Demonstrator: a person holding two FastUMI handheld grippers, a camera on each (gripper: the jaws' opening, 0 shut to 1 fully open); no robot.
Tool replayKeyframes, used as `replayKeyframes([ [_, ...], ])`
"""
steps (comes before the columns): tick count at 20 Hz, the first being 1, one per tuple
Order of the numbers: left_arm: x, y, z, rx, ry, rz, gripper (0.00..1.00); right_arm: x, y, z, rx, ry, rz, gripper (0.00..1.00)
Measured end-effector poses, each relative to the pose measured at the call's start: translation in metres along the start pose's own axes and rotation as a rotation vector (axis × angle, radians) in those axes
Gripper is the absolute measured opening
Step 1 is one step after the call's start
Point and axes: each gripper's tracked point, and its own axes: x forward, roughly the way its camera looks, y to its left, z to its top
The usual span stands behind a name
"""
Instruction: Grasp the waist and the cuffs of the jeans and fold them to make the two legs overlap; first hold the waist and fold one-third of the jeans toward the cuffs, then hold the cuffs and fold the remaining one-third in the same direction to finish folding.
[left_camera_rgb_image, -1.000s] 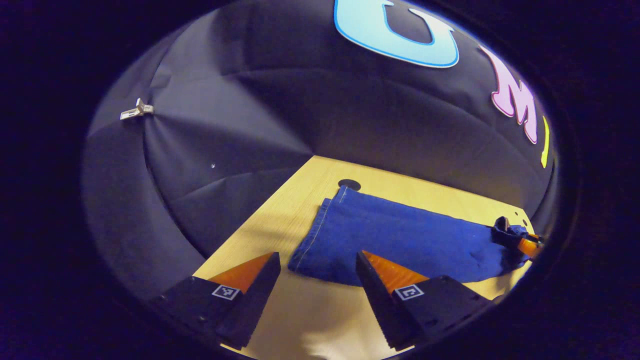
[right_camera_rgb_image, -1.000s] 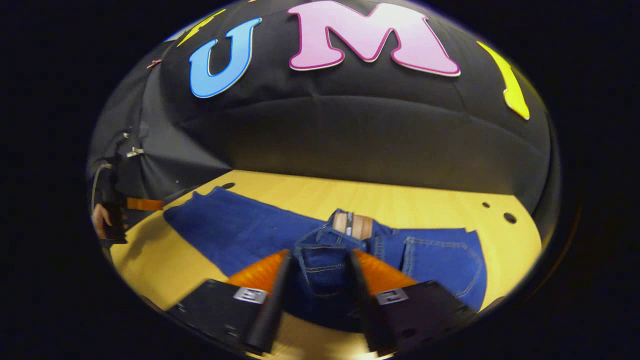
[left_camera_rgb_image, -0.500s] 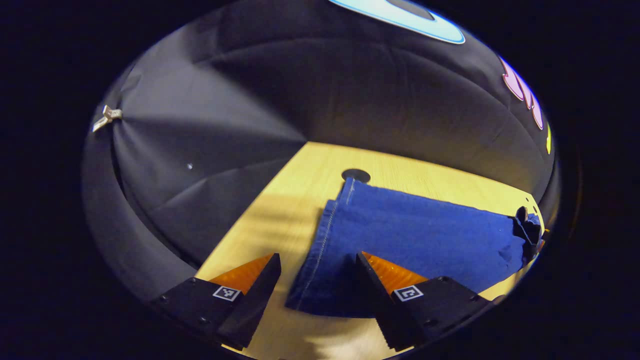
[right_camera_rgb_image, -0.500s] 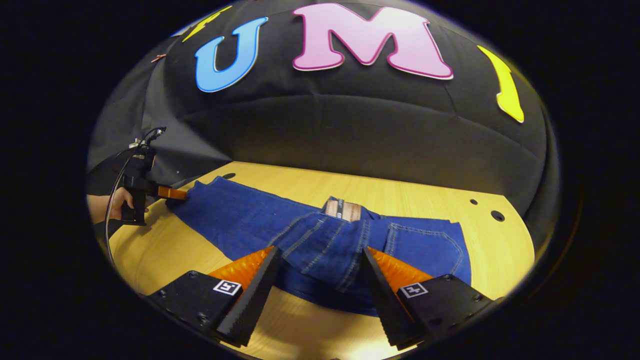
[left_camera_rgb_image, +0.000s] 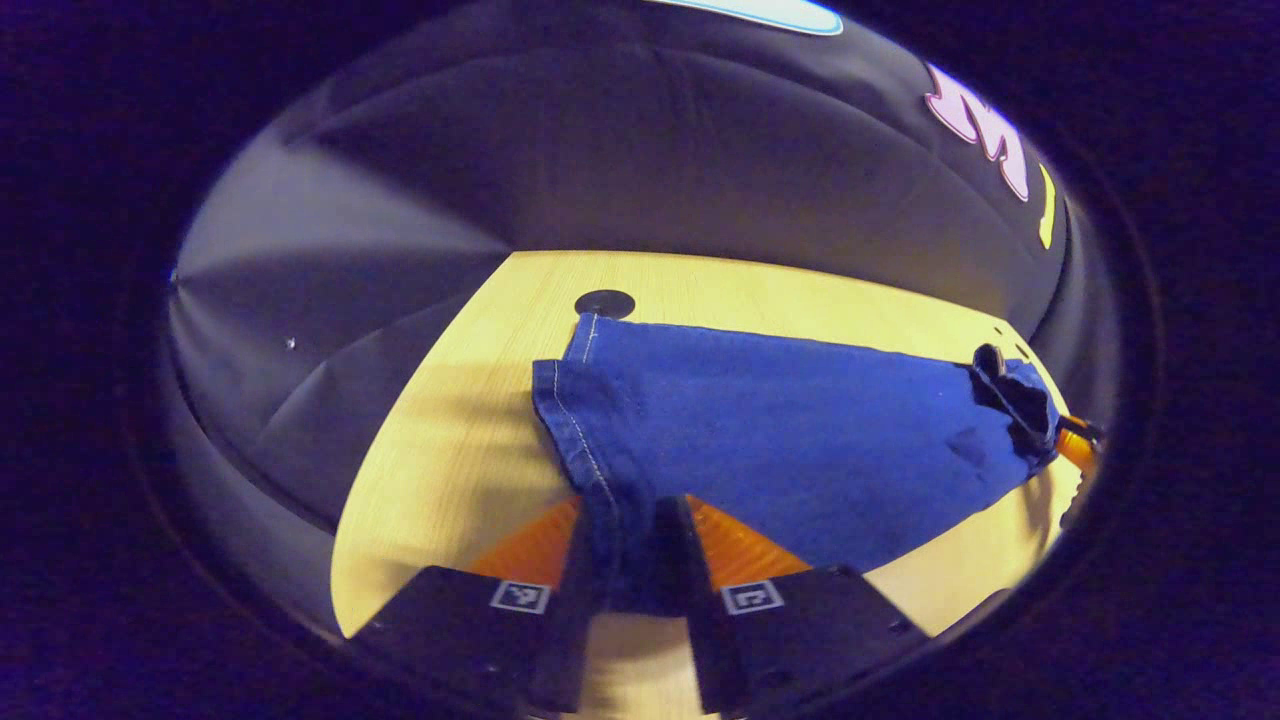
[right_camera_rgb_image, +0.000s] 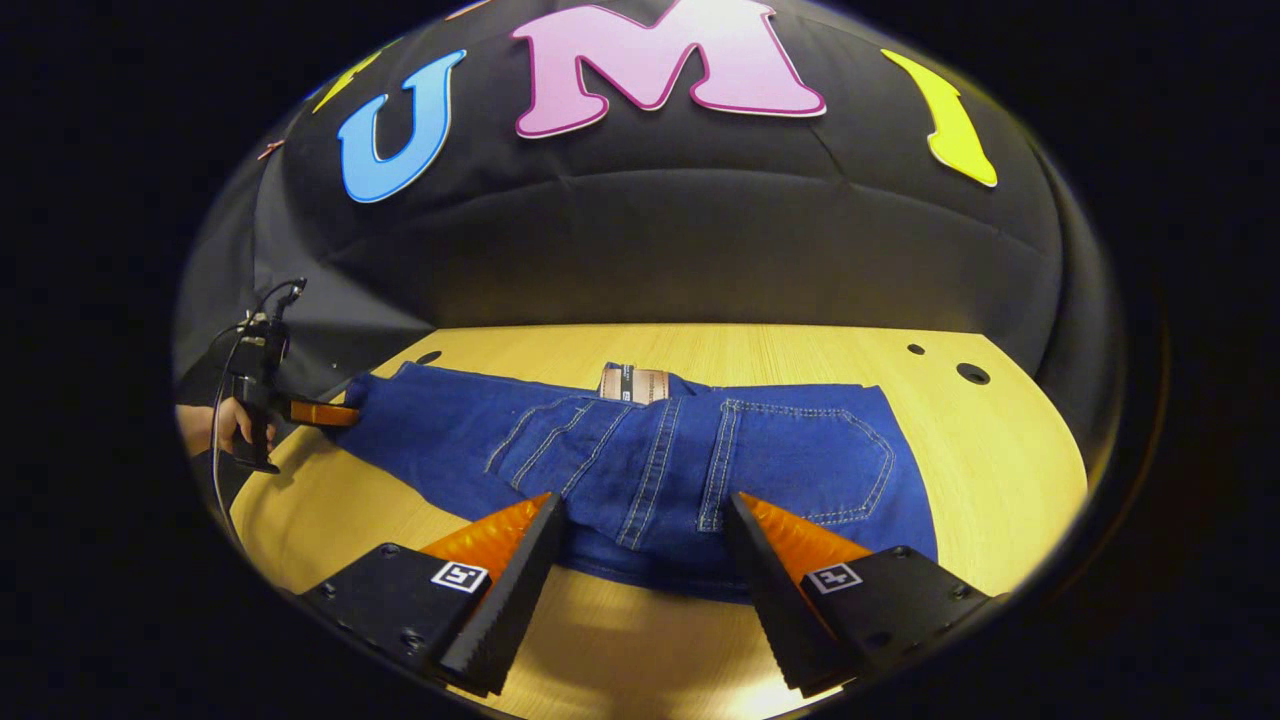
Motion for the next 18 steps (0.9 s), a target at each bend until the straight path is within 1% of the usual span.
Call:
replayKeyframes([
  [1, 0.004, -0.003, -0.002, -0.014, -0.020, 0.009, 0.37, -0.001, 0.002, -0.003, -0.002, 0.007, 0.004, 0.99],
  [3, 0.001, -0.006, -0.003, -0.058, -0.055, 0.024, 0.31, -0.004, 0.003, -0.005, -0.004, 0.015, 0.014, 0.99],
  [4, 0.004, -0.006, -0.002, -0.072, -0.062, 0.028, 0.22, -0.006, 0.002, -0.006, -0.004, 0.018, 0.015, 0.99],
  [5, 0.004, -0.007, -0.001, -0.084, -0.067, 0.029, 0.20, -0.007, 0.001, -0.006, -0.006, 0.018, 0.014, 0.99],
  [6, 0.004, -0.008, 0.000, -0.099, -0.078, 0.031, 0.13, -0.010, -0.002, -0.007, -0.008, 0.019, 0.009, 0.99],
  [7, 0.006, -0.009, 0.001, -0.129, -0.091, 0.035, 0.11, -0.012, -0.006, -0.007, -0.008, 0.019, 0.002, 0.99],
  [8, 0.005, -0.011, 0.002, -0.157, -0.104, 0.035, 0.07, -0.015, -0.011, -0.006, -0.007, 0.018, -0.005, 0.99],
  [10, 0.002, -0.011, 0.005, -0.202, -0.115, 0.043, 0.06, -0.022, -0.024, 0.000, -0.004, 0.008, -0.030, 0.99],
  [13, -0.011, -0.010, 0.021, -0.198, -0.162, 0.056, 0.06, -0.033, -0.047, 0.013, 0.018, -0.015, -0.066, 0.99],
  [14, -0.022, -0.013, 0.032, -0.206, -0.186, 0.048, 0.06, -0.037, -0.056, 0.016, 0.028, -0.021, -0.081, 0.99],
  [17, -0.065, -0.025, 0.081, -0.259, -0.253, 0.003, 0.06, -0.048, -0.081, 0.023, 0.060, -0.028, -0.124, 0.99],
  [18, -0.079, -0.030, 0.092, -0.258, -0.267, -0.009, 0.06, -0.051, -0.088, 0.024, 0.066, -0.024, -0.136, 0.99],
])
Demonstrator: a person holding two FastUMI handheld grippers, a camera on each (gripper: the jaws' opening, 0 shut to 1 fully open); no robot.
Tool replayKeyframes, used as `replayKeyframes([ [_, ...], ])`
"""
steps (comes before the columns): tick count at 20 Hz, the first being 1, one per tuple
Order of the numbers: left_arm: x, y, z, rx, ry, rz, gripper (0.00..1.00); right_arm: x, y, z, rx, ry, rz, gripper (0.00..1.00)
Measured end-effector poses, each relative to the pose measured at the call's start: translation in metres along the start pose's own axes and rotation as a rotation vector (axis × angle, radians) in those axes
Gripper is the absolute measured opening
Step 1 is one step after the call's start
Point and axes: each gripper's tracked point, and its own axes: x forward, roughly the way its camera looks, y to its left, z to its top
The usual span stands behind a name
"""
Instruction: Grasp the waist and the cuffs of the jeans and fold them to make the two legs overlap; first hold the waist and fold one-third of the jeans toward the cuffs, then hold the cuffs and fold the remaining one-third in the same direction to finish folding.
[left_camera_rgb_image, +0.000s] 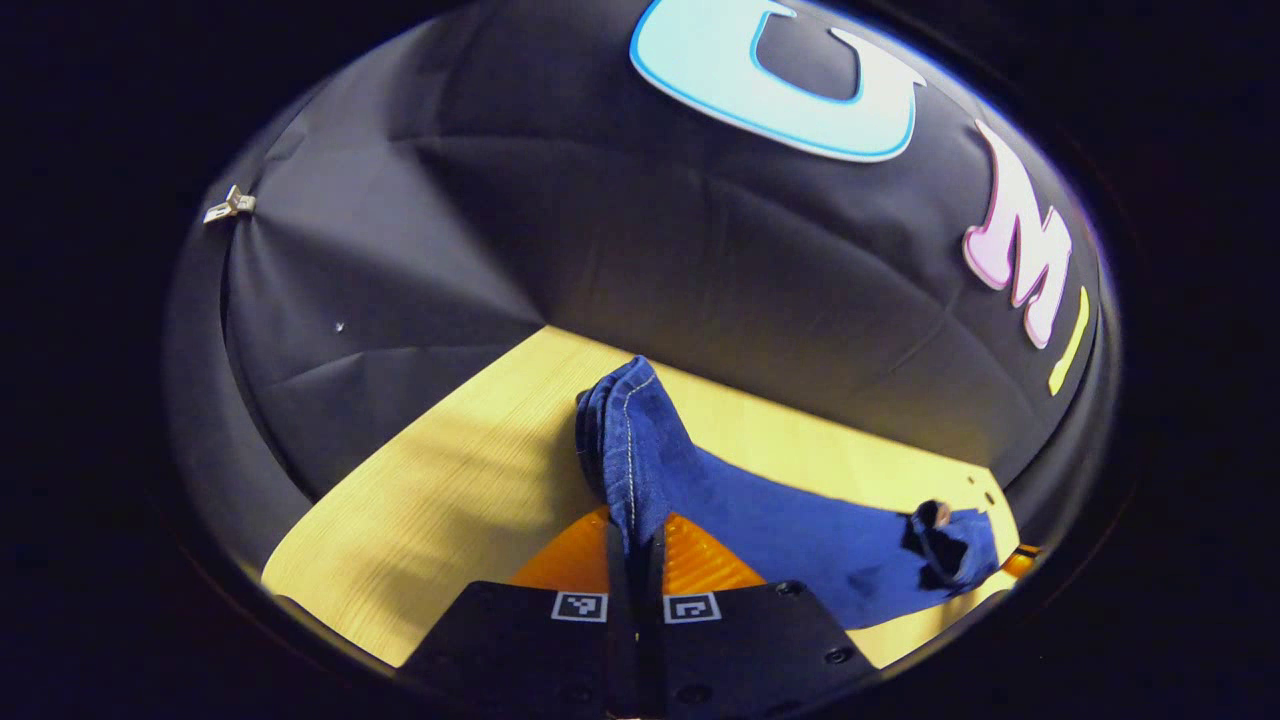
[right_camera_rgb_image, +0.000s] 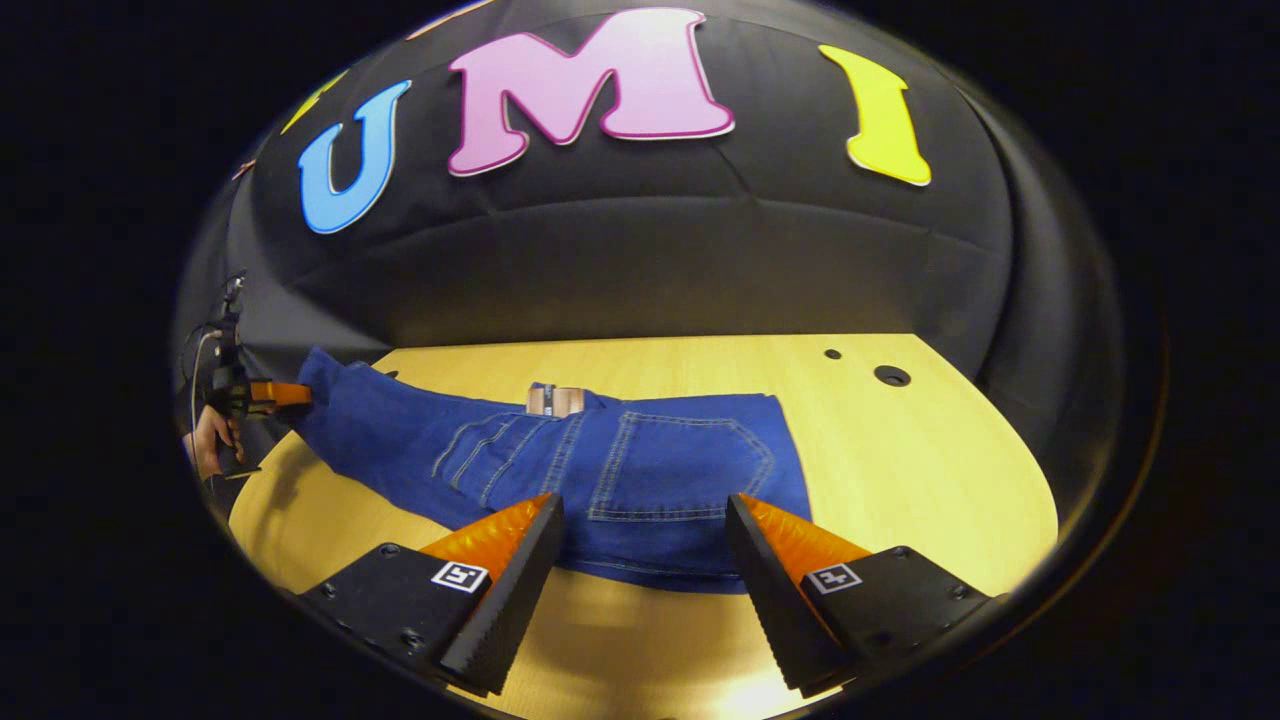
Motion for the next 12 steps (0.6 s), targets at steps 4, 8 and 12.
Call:
replayKeyframes([
  [4, -0.057, -0.032, 0.055, 0.069, -0.020, -0.038, 0.06, -0.018, -0.026, 0.011, 0.014, 0.003, -0.037, 0.99],
  [8, -0.093, -0.121, 0.087, 0.139, -0.030, -0.079, 0.06, -0.047, -0.065, 0.031, 0.015, -0.021, -0.098, 0.99],
  [12, -0.104, -0.231, 0.090, 0.174, -0.032, -0.153, 0.06, -0.083, -0.104, 0.048, 0.078, -0.041, -0.156, 0.99],
])
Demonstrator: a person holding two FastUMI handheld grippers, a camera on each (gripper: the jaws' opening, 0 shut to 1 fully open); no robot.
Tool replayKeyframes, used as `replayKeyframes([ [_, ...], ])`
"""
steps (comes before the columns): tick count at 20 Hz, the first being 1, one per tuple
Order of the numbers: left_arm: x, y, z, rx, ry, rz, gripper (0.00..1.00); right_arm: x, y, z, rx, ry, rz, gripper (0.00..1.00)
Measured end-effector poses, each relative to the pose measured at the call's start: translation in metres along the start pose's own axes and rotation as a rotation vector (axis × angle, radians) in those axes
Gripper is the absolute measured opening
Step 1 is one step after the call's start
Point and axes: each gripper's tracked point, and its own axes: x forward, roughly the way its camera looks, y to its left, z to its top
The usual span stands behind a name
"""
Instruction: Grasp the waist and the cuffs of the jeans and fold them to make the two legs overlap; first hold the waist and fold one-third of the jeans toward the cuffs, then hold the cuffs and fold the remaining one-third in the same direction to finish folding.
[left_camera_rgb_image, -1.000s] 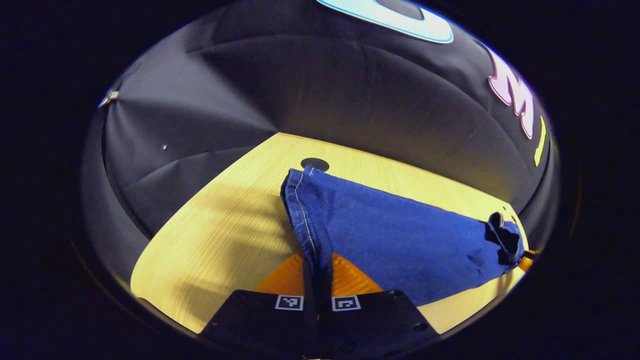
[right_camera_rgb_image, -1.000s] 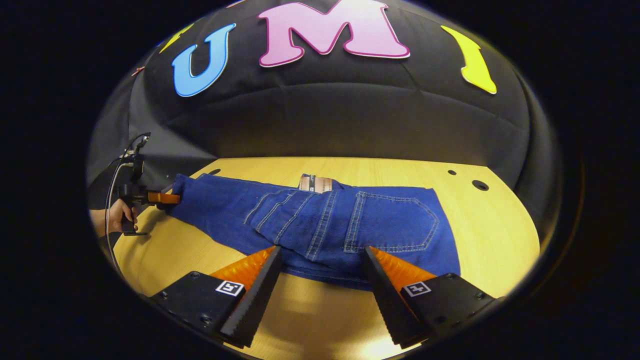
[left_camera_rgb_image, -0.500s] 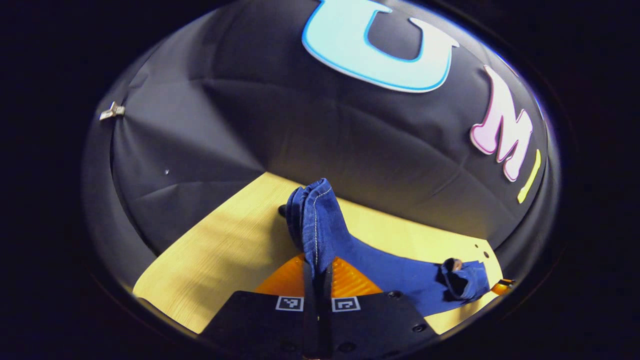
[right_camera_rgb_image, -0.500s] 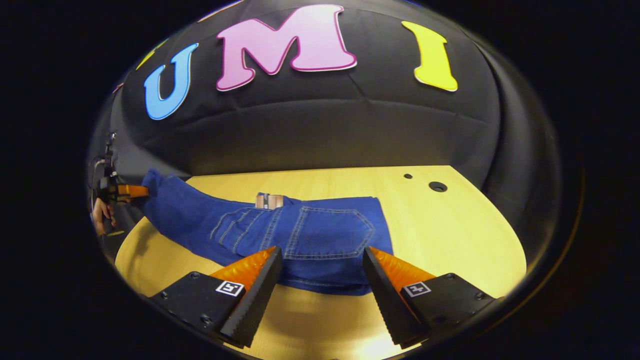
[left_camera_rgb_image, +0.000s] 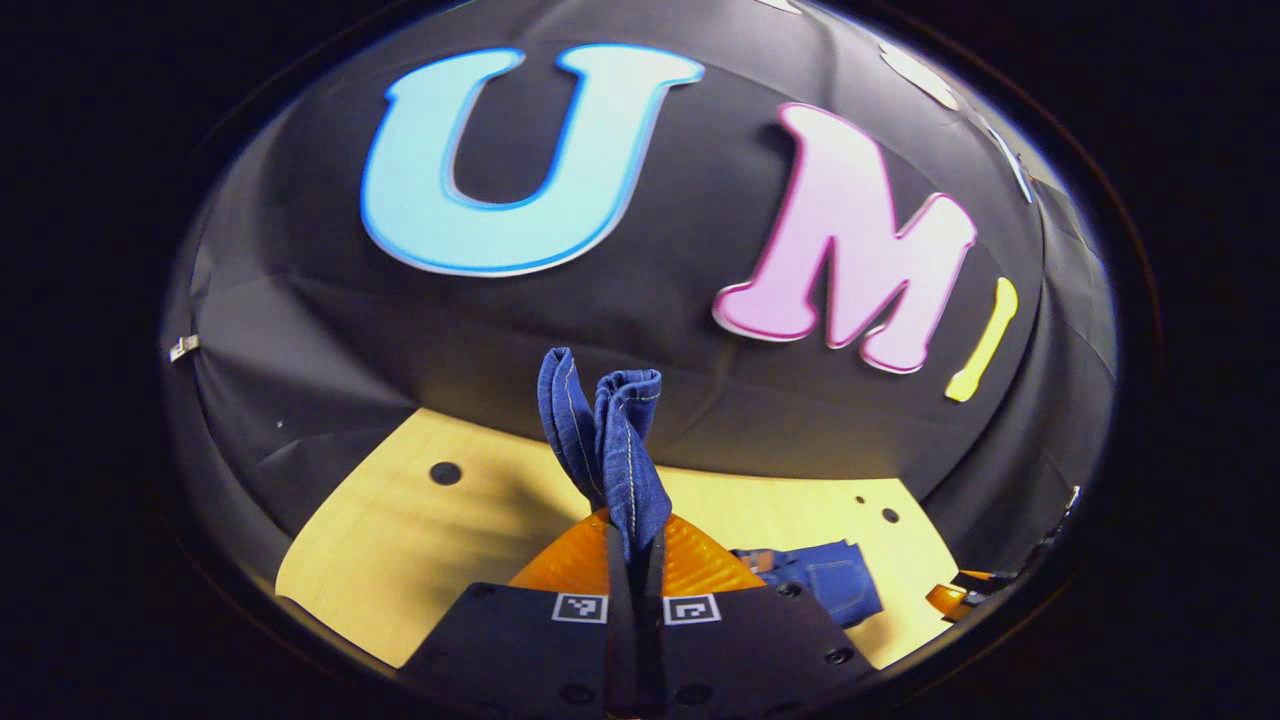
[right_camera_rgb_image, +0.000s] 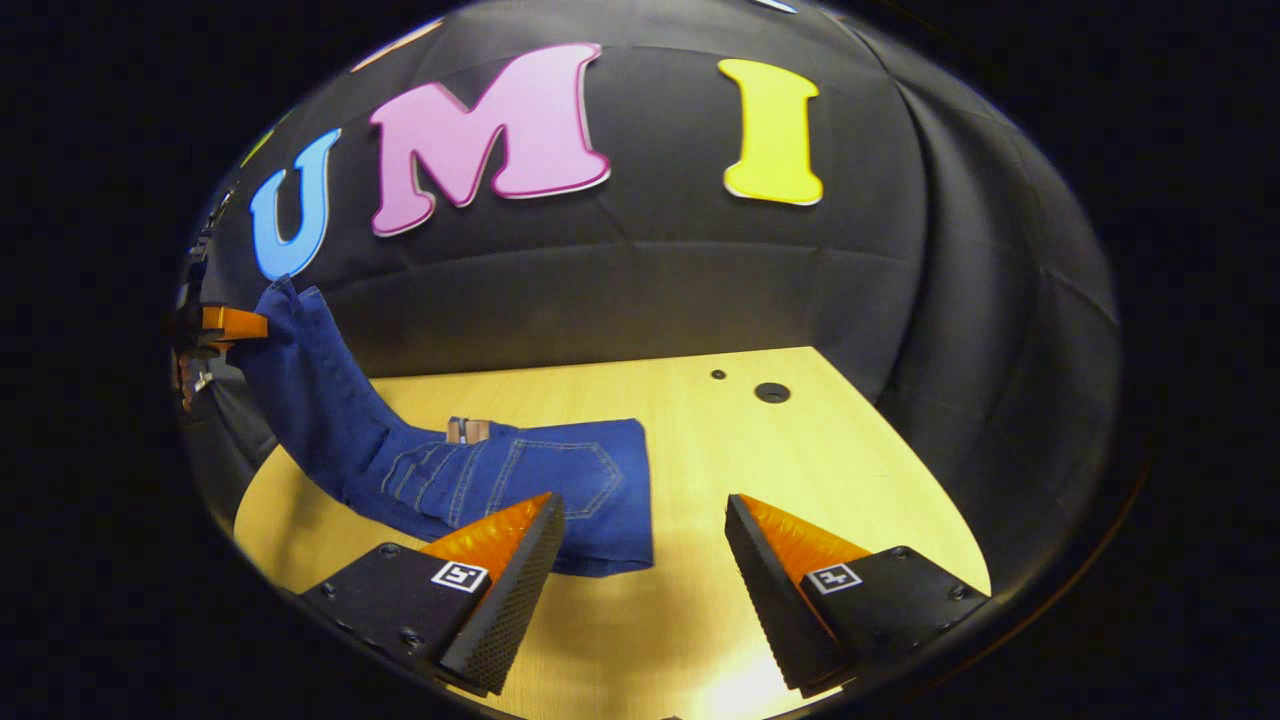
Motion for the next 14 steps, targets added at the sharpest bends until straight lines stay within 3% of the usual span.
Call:
replayKeyframes([
  [4, 0.009, -0.109, -0.008, 0.080, 0.031, -0.100, 0.06, -0.042, -0.049, 0.008, 0.034, -0.020, -0.069, 0.99],
  [8, 0.023, -0.216, -0.047, 0.124, 0.089, -0.239, 0.06, -0.083, -0.094, 0.006, 0.119, -0.031, -0.144, 0.99],
  [11, 0.033, -0.270, -0.106, 0.119, 0.191, -0.356, 0.06, -0.110, -0.118, -0.002, 0.153, -0.035, -0.194, 0.99],
  [14, 0.047, -0.289, -0.166, 0.141, 0.276, -0.367, 0.06, -0.126, -0.121, -0.021, 0.187, -0.004, -0.204, 0.99],
])
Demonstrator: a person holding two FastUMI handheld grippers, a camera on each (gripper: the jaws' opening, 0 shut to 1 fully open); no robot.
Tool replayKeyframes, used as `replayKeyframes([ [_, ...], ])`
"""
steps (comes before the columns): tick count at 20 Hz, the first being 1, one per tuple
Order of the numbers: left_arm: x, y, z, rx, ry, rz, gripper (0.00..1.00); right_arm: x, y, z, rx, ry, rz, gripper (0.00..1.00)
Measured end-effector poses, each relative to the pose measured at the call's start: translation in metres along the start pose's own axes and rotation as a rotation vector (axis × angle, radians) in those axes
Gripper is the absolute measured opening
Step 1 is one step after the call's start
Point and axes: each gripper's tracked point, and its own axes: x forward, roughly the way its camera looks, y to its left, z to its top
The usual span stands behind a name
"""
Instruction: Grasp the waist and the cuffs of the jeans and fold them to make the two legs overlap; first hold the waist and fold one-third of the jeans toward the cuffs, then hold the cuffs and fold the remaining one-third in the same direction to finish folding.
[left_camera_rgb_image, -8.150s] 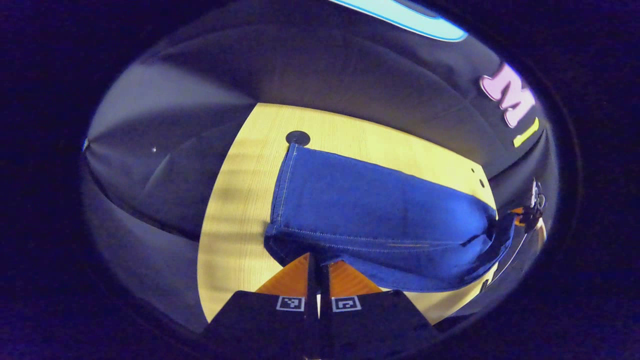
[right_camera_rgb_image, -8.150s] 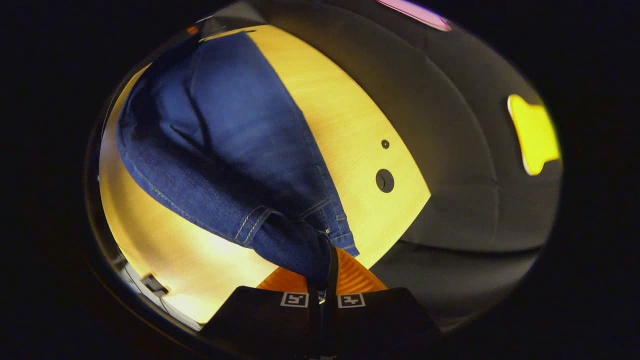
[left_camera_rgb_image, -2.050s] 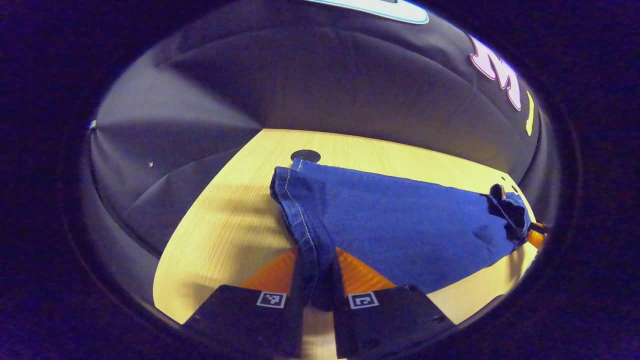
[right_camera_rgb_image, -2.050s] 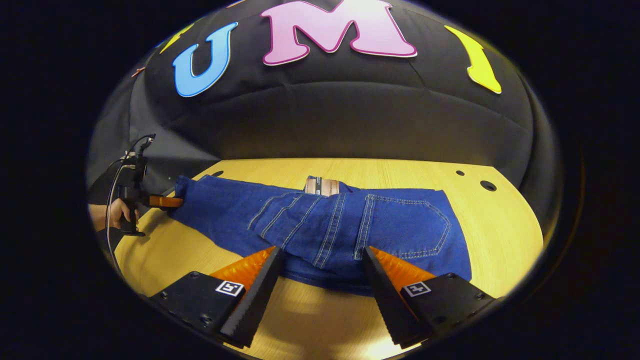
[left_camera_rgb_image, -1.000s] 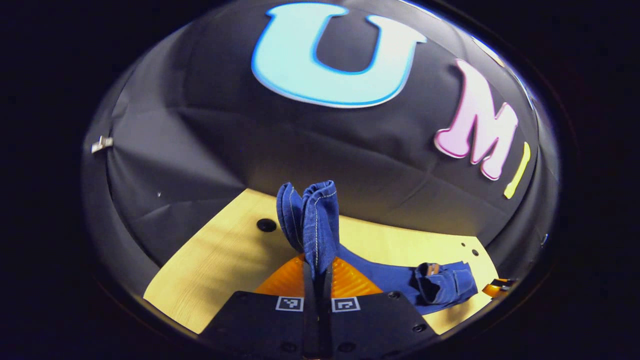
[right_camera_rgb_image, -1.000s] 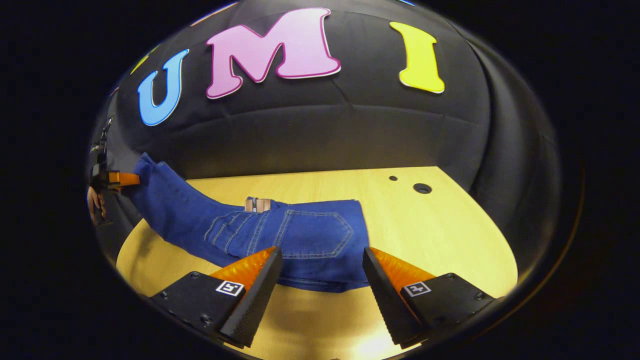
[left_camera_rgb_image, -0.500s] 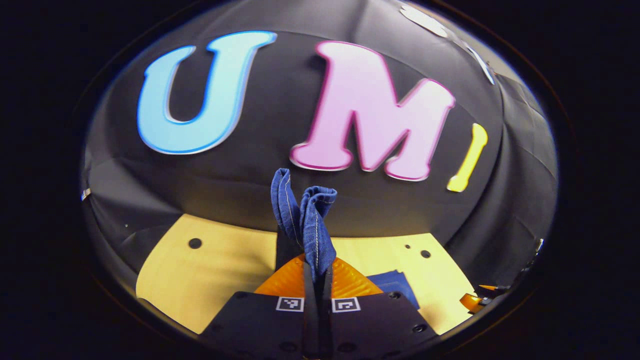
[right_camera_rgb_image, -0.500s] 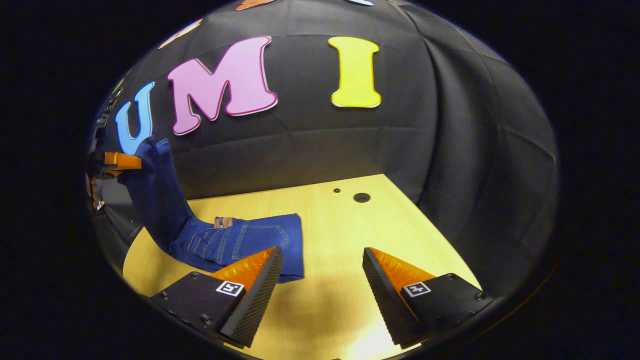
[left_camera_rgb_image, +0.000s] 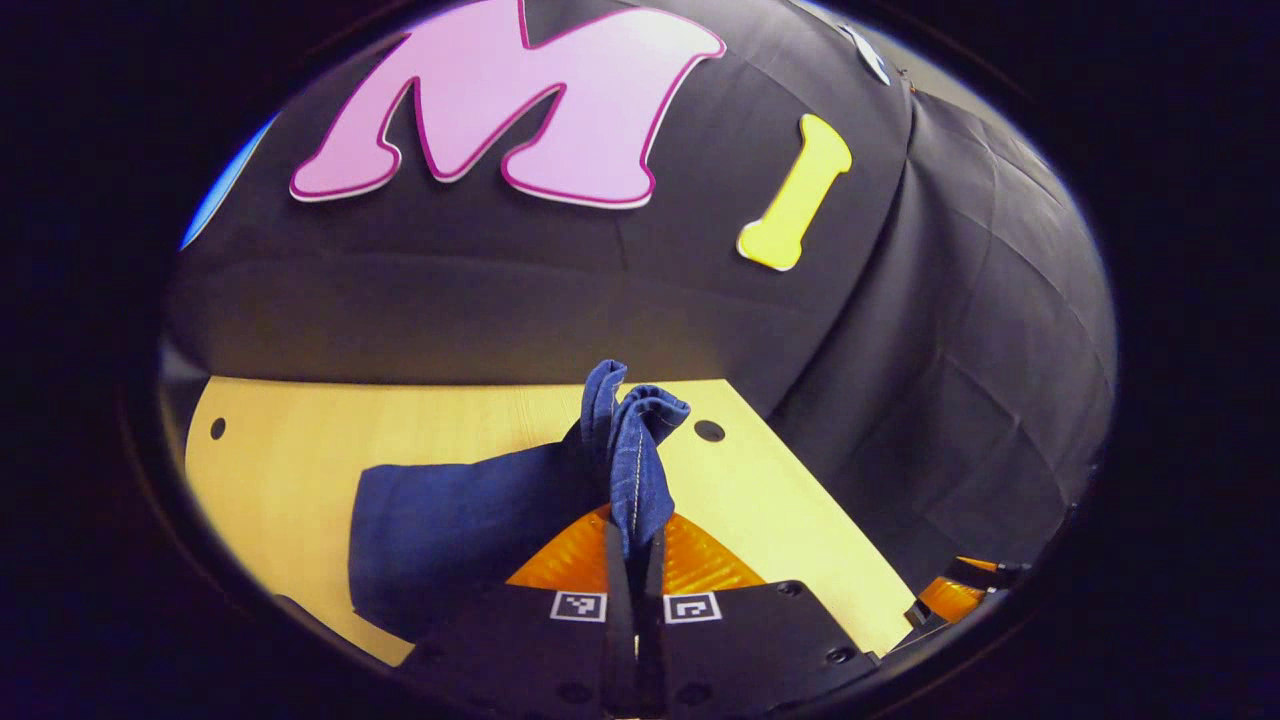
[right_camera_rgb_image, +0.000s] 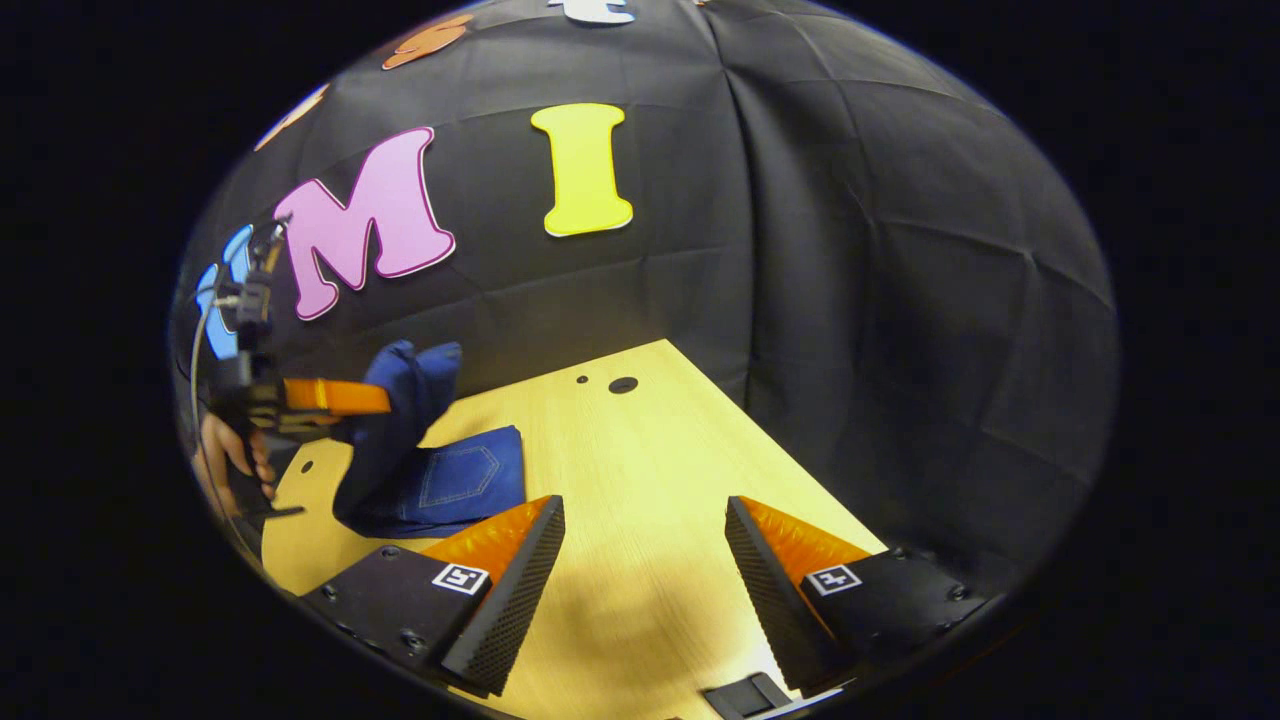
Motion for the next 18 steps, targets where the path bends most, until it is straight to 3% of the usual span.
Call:
replayKeyframes([
  [5, 0.030, 0.004, -0.037, 0.017, 0.126, 0.012, 0.21, -0.023, 0.003, -0.013, -0.040, 0.028, 0.008, 0.99],
  [6, 0.032, 0.006, -0.042, 0.032, 0.125, 0.019, 0.37, -0.026, 0.007, -0.013, -0.039, 0.036, 0.018, 0.99],
  [7, 0.027, 0.005, -0.044, 0.042, 0.110, 0.017, 0.41, -0.030, 0.011, -0.011, -0.042, 0.034, 0.029, 0.99],
  [8, 0.010, 0.000, -0.043, 0.044, 0.081, 0.009, 0.60, -0.032, 0.015, -0.008, -0.047, 0.028, 0.042, 0.99],
  [9, 0.000, -0.006, -0.047, 0.038, 0.053, 0.008, 0.71, -0.035, 0.020, -0.006, -0.055, 0.023, 0.056, 0.99],
  [10, -0.024, -0.002, -0.039, 0.035, 0.032, 0.005, 1.00, -0.036, 0.026, -0.005, -0.064, 0.022, 0.069, 0.99],
  [14, -0.104, 0.024, -0.031, 0.014, -0.071, 0.052, 0.97, -0.048, 0.058, 0.001, -0.099, 0.003, 0.135, 0.99],
  [18, -0.206, 0.061, -0.021, 0.024, -0.207, 0.162, 0.97, -0.066, 0.096, 0.008, -0.141, -0.032, 0.205, 0.99],
])
